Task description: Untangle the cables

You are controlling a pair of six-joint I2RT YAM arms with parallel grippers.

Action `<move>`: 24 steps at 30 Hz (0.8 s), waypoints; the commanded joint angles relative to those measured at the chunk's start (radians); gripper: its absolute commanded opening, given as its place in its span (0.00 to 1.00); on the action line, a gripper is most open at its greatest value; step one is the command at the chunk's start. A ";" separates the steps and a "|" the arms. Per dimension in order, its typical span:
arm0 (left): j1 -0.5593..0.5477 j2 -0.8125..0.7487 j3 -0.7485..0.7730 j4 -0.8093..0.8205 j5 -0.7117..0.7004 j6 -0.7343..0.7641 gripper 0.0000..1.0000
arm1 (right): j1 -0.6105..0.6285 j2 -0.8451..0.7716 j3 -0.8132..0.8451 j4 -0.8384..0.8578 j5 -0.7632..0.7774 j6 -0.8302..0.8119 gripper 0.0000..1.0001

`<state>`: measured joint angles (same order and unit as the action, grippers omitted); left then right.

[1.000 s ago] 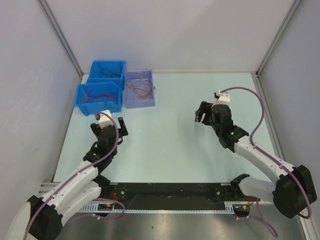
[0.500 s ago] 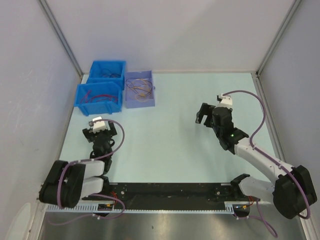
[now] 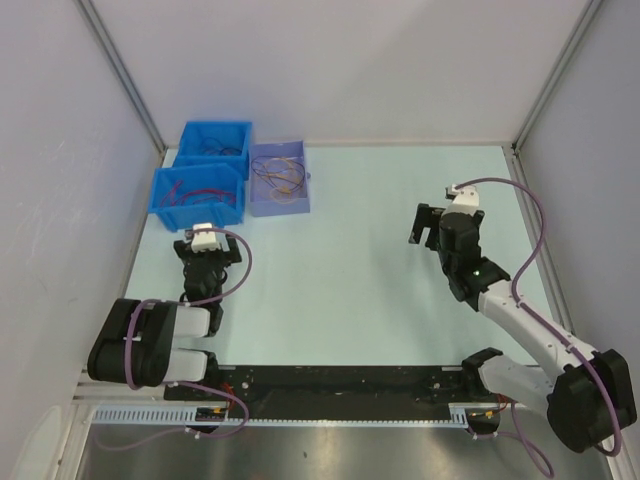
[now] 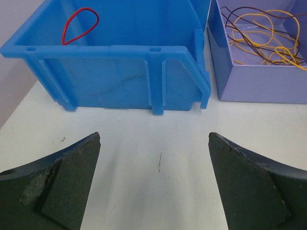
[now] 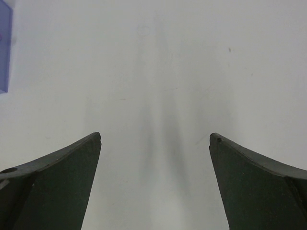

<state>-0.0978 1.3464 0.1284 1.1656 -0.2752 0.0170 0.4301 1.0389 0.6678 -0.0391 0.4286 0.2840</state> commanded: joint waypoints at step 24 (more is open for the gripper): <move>0.007 -0.010 0.020 0.051 0.039 0.003 1.00 | -0.467 0.406 -0.444 1.137 -0.470 -0.249 1.00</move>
<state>-0.0975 1.3464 0.1284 1.1648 -0.2577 0.0174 -0.0196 1.3418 0.2703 0.7303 0.1215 0.0807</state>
